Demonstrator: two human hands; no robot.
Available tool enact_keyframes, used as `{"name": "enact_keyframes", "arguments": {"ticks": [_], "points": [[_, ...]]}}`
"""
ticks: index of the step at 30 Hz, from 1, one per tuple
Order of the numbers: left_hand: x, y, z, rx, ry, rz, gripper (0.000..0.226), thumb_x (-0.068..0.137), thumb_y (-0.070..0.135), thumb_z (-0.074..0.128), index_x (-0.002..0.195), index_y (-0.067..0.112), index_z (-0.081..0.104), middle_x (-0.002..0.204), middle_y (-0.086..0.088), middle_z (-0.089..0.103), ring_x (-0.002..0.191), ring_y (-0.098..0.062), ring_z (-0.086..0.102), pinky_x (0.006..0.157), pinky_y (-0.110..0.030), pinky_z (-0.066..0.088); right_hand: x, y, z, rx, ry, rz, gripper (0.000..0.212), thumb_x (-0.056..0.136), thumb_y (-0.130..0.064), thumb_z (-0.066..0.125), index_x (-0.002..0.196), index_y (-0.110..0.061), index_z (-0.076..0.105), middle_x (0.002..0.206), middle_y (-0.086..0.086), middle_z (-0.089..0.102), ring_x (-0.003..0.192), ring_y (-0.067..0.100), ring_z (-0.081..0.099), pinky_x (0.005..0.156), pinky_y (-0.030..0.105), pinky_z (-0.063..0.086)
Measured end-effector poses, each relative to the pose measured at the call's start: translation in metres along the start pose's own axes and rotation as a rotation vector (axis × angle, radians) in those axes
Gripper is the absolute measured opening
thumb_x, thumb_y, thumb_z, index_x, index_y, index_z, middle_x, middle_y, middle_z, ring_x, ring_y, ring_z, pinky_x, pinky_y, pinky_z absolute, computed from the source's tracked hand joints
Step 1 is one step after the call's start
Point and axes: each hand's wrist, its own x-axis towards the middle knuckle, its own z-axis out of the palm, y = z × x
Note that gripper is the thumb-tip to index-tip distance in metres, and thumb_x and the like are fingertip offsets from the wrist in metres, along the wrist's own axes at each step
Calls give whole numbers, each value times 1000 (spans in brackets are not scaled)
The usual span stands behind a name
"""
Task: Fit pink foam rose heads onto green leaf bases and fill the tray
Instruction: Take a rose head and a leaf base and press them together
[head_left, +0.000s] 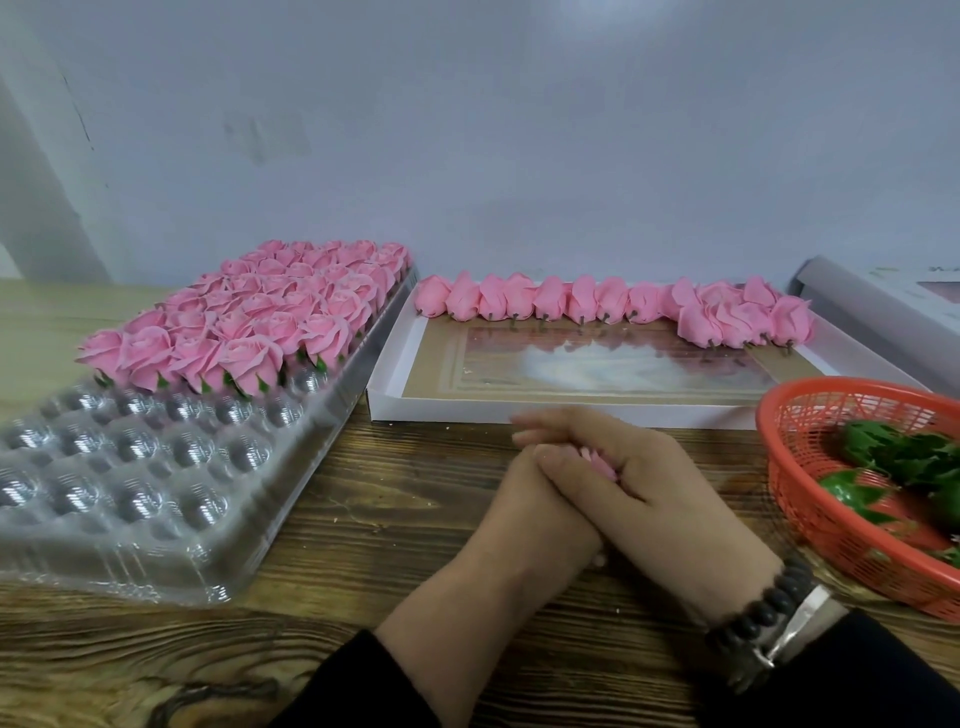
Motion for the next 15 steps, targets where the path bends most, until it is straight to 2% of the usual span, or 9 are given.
{"name": "enact_keyframes", "arguments": {"ticks": [2, 4, 6, 9, 11, 13, 15], "points": [[-1, 1, -4, 2, 49, 25, 20, 88, -5, 49, 75, 5, 58, 51, 8, 53, 43, -1, 49, 43, -11, 37, -1, 2, -2, 40, -4, 18, 37, 77, -54, 54, 113, -54, 51, 108, -31, 61, 93, -4, 63, 81, 8, 45], [-1, 3, -8, 22, 84, 58, 27, 86, -7, 51, 65, 10, 56, 46, 9, 53, 44, 1, 49, 45, -9, 37, -1, 3, -2, 86, -16, 43, 46, 69, -62, 56, 114, -54, 48, 104, -31, 61, 90, -10, 60, 76, 2, 41], [0, 3, -10, 19, 119, 80, 23, 86, -1, 57, 66, 11, 57, 50, 7, 56, 48, 0, 51, 48, -11, 41, -3, 3, -1, 206, 19, 52, 50, 67, -54, 65, 115, -47, 49, 101, -24, 65, 88, -10, 61, 71, 1, 41], [6, -1, -16, 11, 257, 41, 24, 83, 5, 64, 63, 17, 59, 49, 7, 55, 48, -4, 52, 49, -19, 44, -4, 5, 0, 212, 186, 12, 56, 62, -52, 69, 113, -34, 57, 109, -15, 64, 103, -5, 57, 85, 8, 43], [9, -4, -21, 54, 348, 44, 27, 80, 7, 68, 59, 22, 58, 48, 8, 54, 48, -3, 50, 51, -18, 43, -4, 3, 3, 231, 284, -4, 45, 65, -45, 75, 106, -31, 61, 103, -11, 66, 101, 0, 59, 90, 16, 43], [10, -3, -22, 101, 366, 69, 18, 79, 8, 68, 68, 21, 65, 56, 7, 58, 52, -3, 53, 53, -17, 44, -3, 1, 5, 262, 325, 5, 34, 68, -35, 80, 98, -30, 63, 95, -6, 68, 95, 8, 61, 90, 24, 45], [10, -1, -21, 101, 358, 85, 12, 78, 6, 69, 76, 18, 70, 64, 4, 65, 62, -6, 60, 60, -19, 49, -3, 0, 7, 279, 317, 23, 30, 67, -26, 76, 95, -26, 65, 90, -4, 69, 91, 11, 62, 89, 27, 47]]}}
